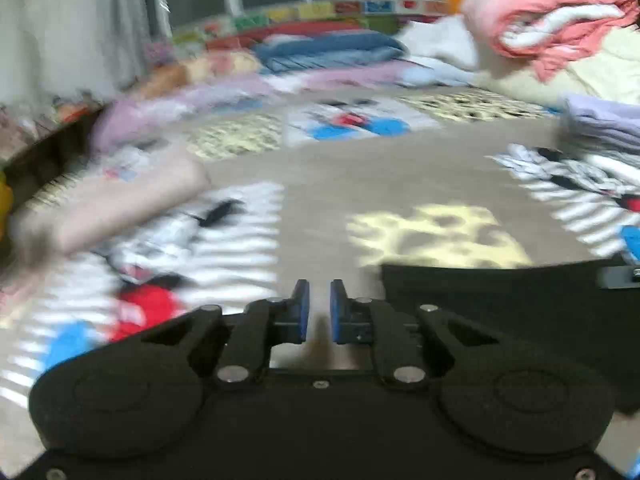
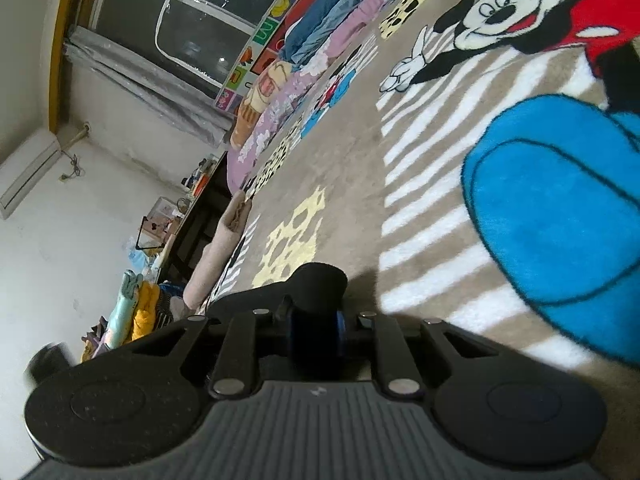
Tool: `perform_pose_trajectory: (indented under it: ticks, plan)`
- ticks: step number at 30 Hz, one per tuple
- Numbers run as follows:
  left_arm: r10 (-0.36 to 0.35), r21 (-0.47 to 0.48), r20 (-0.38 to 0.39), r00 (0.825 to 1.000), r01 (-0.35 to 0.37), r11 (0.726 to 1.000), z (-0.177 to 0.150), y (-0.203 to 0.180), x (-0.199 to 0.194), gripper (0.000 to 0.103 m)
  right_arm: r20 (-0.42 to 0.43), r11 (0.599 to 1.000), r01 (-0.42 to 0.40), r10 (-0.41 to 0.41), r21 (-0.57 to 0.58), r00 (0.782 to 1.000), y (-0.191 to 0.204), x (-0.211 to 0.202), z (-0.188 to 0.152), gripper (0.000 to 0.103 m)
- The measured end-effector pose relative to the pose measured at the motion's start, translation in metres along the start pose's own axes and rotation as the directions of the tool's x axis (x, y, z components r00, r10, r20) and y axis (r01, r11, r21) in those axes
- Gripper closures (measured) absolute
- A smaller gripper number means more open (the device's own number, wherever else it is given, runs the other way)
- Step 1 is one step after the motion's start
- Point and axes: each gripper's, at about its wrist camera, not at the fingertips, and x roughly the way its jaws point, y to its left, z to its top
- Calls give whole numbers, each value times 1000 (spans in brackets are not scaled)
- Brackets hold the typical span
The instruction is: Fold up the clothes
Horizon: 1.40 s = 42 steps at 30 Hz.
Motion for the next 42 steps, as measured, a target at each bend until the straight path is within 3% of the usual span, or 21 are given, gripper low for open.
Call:
perform_pose_trajectory:
  ticks: [3, 4, 7, 8, 9, 11, 12, 15, 17, 20, 22, 25, 28, 31, 35, 38, 40, 42]
  plan:
    - [-122, -52, 59, 991, 125, 991, 2, 6, -23, 96, 2, 999, -30, 30, 16, 1000, -2, -2, 1, 78]
    - [-165, -16, 85, 983, 167, 986, -2, -1, -33, 93, 8, 999, -38, 38, 18, 999, -1, -4, 1, 77]
    - [-330, 23, 147, 932, 331, 943, -17, -17, -45, 67, 43, 998, -59, 57, 37, 997, -1, -15, 2, 65]
    - [-350, 52, 140, 926, 346, 937, -23, -22, -39, 61, 59, 997, -66, 63, 41, 996, 0, -21, 2, 56]
    - [-363, 80, 129, 923, 355, 931, -28, -28, -32, 62, 75, 996, -73, 69, 44, 995, 0, -28, 2, 51]
    - [-307, 102, 9, 952, 305, 947, -35, -32, 4, 64, 83, 998, -61, 59, 26, 995, 4, -37, 0, 46]
    - [-296, 69, -4, 955, 295, 953, -34, -28, 16, 64, 78, 999, -50, 49, 14, 996, 7, -39, -2, 45]
    - [-360, -124, 22, 933, 359, 925, -14, -5, 18, 62, 58, 1000, -13, 14, -16, 998, 14, -40, -9, 46]
    - [-367, -186, 57, 929, 371, 910, -13, 9, 8, 61, 41, 999, 21, -19, -42, 999, 20, -34, -13, 46]
    - [-364, -296, 92, 927, 374, 879, -20, 37, -8, 48, 25, 998, 28, -27, -48, 999, 23, -28, -15, 46]
    - [-360, -373, 98, 928, 370, 851, -27, 56, -15, 48, 17, 1000, 10, -10, -27, 1000, 23, -27, -16, 46]
    - [-399, -469, 64, 914, 381, 797, -41, 74, -13, 47, -5, 999, 25, -26, -29, 1000, 27, -26, -23, 47]
    - [-460, -548, 54, 887, 411, 729, -51, 80, -6, 47, -18, 998, 51, -51, -44, 999, 33, -27, -32, 47]
    - [-503, -593, 39, 863, 426, 684, -54, 75, 7, 42, -5, 995, 85, -85, -56, 996, 37, -27, -38, 50]
    - [-552, -673, 16, 834, 417, 610, -54, 70, 32, 41, 10, 990, 119, -119, -70, 993, 35, -17, -40, 65]
    - [-572, -671, 8, 820, 428, 606, -47, 63, 36, 41, 19, 991, 124, -123, -53, 992, 30, -10, -36, 70]
    - [-612, -722, 46, 790, 450, 525, -52, 71, 33, 41, 22, 992, 123, -122, -42, 992, 28, -8, -34, 72]
    - [-614, -747, 57, 787, 442, 496, -59, 76, 30, 40, 23, 992, 119, -119, -35, 993, 26, -8, -34, 72]
